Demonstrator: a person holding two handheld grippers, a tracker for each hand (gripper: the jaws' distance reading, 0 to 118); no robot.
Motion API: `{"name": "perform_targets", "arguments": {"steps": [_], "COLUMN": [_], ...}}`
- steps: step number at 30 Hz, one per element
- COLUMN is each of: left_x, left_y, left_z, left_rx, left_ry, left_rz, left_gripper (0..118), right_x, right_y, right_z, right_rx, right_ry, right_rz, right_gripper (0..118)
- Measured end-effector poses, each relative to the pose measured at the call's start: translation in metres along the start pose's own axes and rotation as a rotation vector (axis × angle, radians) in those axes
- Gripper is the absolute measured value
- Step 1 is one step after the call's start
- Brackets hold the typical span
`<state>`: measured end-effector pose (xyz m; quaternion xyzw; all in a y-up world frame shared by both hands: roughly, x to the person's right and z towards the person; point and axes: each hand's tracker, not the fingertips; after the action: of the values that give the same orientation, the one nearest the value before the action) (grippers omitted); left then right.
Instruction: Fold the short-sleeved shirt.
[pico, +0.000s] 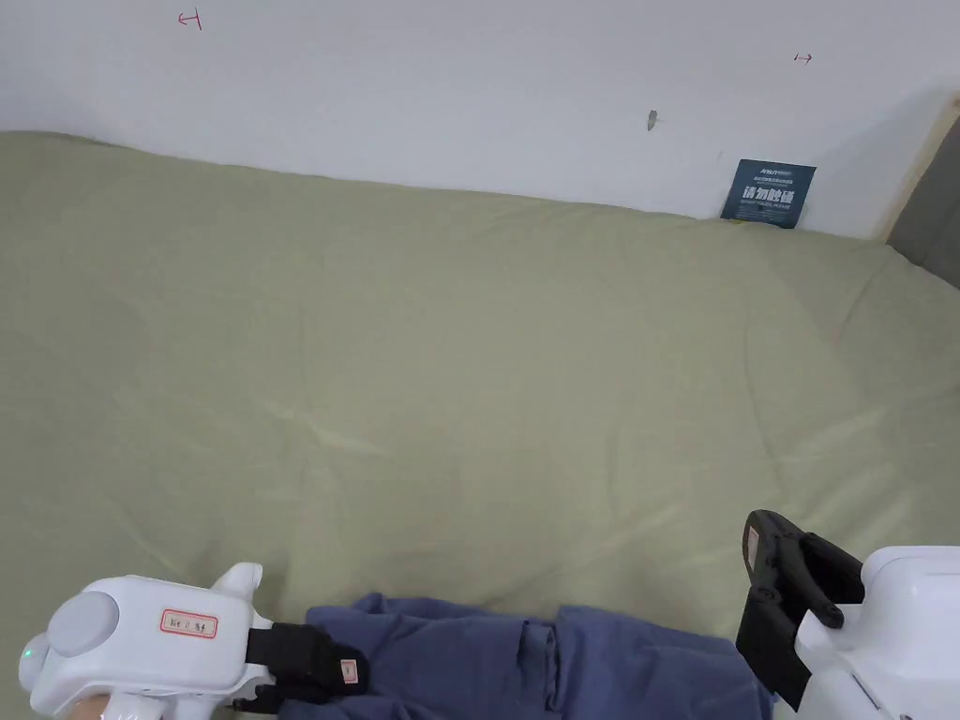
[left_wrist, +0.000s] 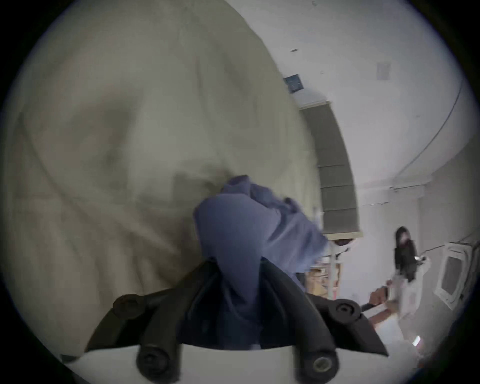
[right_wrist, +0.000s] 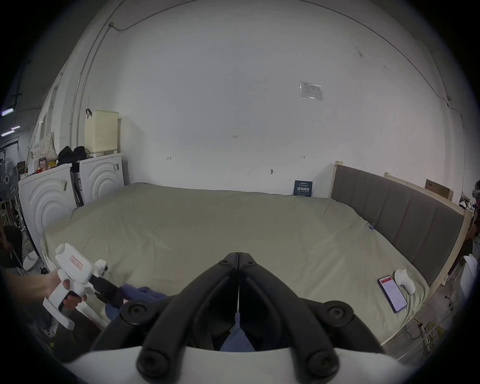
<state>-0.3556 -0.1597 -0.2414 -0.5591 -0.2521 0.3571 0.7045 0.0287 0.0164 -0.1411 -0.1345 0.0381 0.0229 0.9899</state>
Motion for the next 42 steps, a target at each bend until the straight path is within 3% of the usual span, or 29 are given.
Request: {"name": "perform_targets", "arguments": {"steps": [2, 7, 16, 18, 20, 26, 32, 37, 38, 40, 41, 42], "left_x": [-0.013, -0.003, -0.007, 0.004, 0.025, 0.124, 0.189, 0.198, 0.196, 0.191, 0.198, 0.201], "left_y": [0.009, 0.004, -0.014, -0.018, -0.02, -0.027, -0.045, -0.059, -0.061, -0.065, -0.07, -0.069], "left_z": [0.007, 0.038, 0.146, 0.156, 0.159, 0.107, 0.026, -0.063, -0.08, -0.101, -0.103, -0.102], "left_rx": [0.03, 0.141, 0.332, 0.355, 0.347, 0.285, 0.196, 0.152, 0.141, 0.109, 0.064, 0.091], "left_ry": [-0.055, -0.031, 0.155, 0.256, 0.24, 0.549, 0.609, 0.69, 0.683, 0.588, 0.552, 0.519], "left_rz": [0.028, 0.061, 0.039, -0.027, -0.019, -0.247, -0.392, -0.48, -0.5, -0.528, -0.513, -0.493], "left_gripper": [12, 12, 12, 12, 12, 12, 12, 13, 20, 101, 118, 112], "right_x": [0.001, 0.006, 0.007, 0.006, 0.006, 0.009, 0.03, 0.045, 0.048, 0.053, 0.056, 0.058], "right_y": [0.002, 0.006, 0.018, 0.018, 0.016, 0.012, 0.011, 0.01, 0.01, 0.009, 0.008, 0.008], "right_z": [0.002, 0.002, -0.003, -0.003, -0.004, 0.008, 0.019, 0.026, 0.028, 0.03, 0.031, 0.032], "right_rx": [0.007, 0.023, 0.074, 0.081, 0.078, 0.075, 0.083, 0.088, 0.087, 0.082, 0.078, 0.073], "right_ry": [0.0, 0.001, 0.024, 0.03, 0.041, 0.047, 0.011, -0.031, -0.039, -0.054, -0.06, -0.064], "right_rz": [0.0, 0.007, 0.002, -0.002, -0.009, -0.02, -0.047, -0.073, -0.078, -0.09, -0.091, -0.089], "right_gripper": [3, 3, 3, 3, 3, 3, 3, 3, 3, 3, 3, 3]}}
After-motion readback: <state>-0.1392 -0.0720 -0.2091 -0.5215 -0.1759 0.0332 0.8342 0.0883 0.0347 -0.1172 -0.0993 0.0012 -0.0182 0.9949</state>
